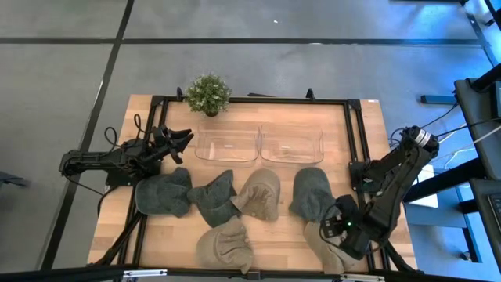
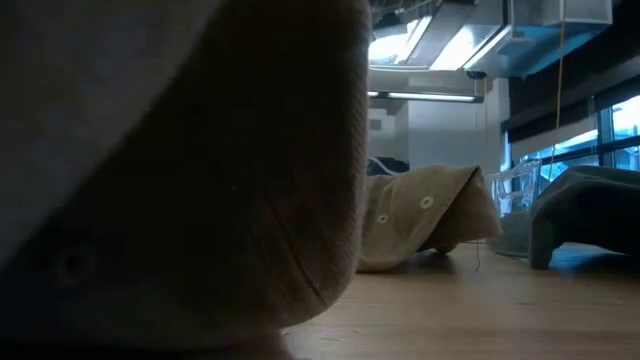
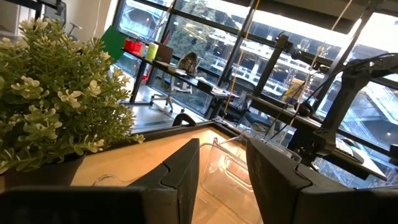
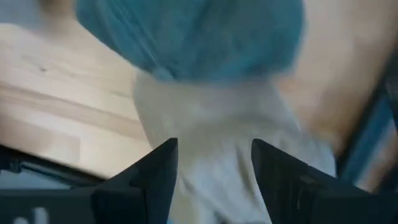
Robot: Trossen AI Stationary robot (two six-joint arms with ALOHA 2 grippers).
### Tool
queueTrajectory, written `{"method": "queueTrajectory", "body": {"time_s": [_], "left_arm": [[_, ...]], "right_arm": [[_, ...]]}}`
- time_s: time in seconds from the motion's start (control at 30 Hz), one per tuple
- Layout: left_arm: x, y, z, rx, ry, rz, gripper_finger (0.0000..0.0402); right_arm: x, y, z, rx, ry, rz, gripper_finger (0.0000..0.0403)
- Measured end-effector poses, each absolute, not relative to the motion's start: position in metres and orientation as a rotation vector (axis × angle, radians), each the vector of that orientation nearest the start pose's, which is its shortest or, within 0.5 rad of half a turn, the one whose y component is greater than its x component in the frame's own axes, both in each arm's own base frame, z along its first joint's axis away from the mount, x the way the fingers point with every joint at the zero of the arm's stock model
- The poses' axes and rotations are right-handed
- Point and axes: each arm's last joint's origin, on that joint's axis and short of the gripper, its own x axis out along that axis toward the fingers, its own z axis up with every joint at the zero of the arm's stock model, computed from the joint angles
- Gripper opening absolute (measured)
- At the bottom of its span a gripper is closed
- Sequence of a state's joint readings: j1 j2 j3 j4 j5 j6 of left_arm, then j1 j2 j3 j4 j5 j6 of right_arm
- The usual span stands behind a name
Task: Pick & Place hat
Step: Put the right black cap into the right transparent bin
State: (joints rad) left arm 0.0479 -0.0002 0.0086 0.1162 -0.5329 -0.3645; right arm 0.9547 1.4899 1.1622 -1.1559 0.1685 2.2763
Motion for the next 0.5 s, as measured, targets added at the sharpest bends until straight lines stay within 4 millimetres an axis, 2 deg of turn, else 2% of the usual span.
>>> {"method": "queueTrajectory", "body": {"time_s": [0.17, 0.3, 0.5], "left_arm": [[0.092, 0.019, 0.177, -0.384, -0.228, 0.559, 0.0127], [0.092, 0.019, 0.177, -0.384, -0.229, 0.559, 0.0127], [0.091, 0.019, 0.177, -0.384, -0.229, 0.561, 0.0127]], "right_arm": [[0.159, 0.206, 0.237, 1.004, 1.027, -0.823, 0.0205], [0.163, 0.204, 0.224, 0.969, 1.022, -0.758, 0.0205], [0.166, 0.196, 0.201, 0.97, 1.027, -0.754, 0.0205]]}}
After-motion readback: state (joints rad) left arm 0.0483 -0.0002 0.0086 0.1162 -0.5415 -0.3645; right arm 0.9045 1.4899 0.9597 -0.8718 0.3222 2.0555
